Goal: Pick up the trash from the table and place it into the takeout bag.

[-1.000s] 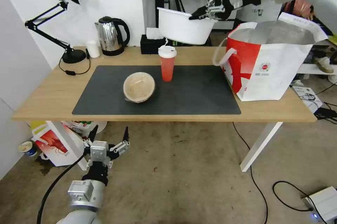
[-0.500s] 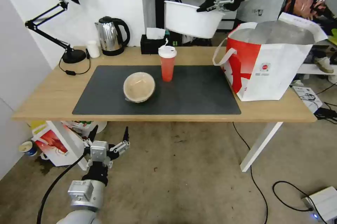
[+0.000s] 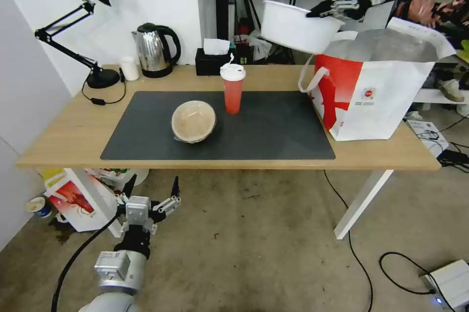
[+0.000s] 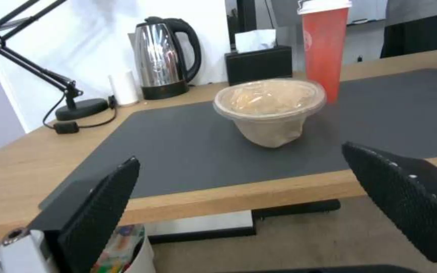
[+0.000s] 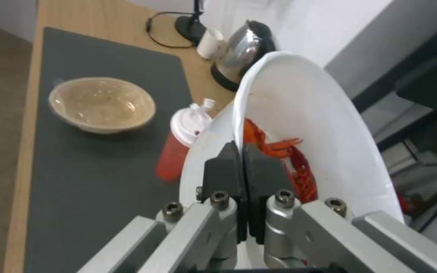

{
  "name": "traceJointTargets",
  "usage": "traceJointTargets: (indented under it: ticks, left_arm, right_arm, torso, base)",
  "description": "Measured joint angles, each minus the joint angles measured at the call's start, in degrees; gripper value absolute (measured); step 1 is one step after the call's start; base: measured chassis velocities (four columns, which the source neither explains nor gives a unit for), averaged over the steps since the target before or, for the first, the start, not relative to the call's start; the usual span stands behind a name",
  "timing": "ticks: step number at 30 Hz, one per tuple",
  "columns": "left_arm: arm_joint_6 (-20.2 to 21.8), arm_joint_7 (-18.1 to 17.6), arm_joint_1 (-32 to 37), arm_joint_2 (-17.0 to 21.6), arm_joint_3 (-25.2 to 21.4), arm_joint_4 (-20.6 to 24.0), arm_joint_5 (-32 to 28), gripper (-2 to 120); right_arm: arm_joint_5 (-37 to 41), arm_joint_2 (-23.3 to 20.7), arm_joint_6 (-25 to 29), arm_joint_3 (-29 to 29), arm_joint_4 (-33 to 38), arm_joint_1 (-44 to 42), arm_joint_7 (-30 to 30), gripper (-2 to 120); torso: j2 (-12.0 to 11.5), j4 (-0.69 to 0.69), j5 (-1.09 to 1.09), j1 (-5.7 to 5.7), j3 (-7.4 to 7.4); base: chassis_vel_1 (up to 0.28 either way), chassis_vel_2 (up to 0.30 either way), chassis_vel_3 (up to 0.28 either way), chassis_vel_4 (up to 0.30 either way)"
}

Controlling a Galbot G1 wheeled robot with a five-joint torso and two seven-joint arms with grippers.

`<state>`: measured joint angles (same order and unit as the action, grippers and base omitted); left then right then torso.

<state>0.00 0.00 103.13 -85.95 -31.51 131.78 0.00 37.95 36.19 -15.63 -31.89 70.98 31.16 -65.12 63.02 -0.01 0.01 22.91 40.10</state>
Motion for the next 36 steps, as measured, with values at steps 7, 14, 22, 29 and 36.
traceJointTargets:
  ticks: [7, 14, 22, 29, 36]
  left_arm:
    - [0.0, 0.0, 0.0, 0.0, 0.0, 0.0, 0.0, 100]
    - [0.0, 0.0, 0.0, 0.0, 0.0, 0.0, 0.0, 100]
    - [0.0, 0.0, 0.0, 0.0, 0.0, 0.0, 0.0, 100]
    - [0.0, 0.0, 0.0, 0.0, 0.0, 0.0, 0.0, 100]
    - [0.0, 0.0, 0.0, 0.0, 0.0, 0.0, 0.0, 100]
  right_arm:
    - [-0.5, -0.9, 0.5, 0.9, -0.8, 0.0, -0.6, 0]
    - [-1.9, -0.9, 1.9, 3.1, -3.6, 0.8, -0.9, 0]
    - [-4.1, -1.4, 3.4, 4.6, -5.5, 0.7, -1.0, 0]
    - [-6.5, -3.0, 5.3, 7.0, -7.0, -2.2, -1.0, 0]
    - [-9.7, -4.1, 6.9, 12.5, -7.8, -7.8, -1.0, 0]
  torso:
    - [0.0, 0.01, -0.01, 0.00, 0.00]
    - [0.0, 0.01, -0.01, 0.00, 0.00]
    - [0.0, 0.01, -0.02, 0.00, 0.01]
    - [0.0, 0.00, 0.00, 0.00, 0.01]
    - [0.0, 0.01, -0.01, 0.02, 0.01]
  base:
    - [0.000, 0.000, 0.000, 0.000]
    - [0.000, 0.000, 0.000, 0.000]
    - [0.000, 0.000, 0.000, 0.000]
    - [0.000, 0.000, 0.000, 0.000]
    - [0.000, 0.000, 0.000, 0.000]
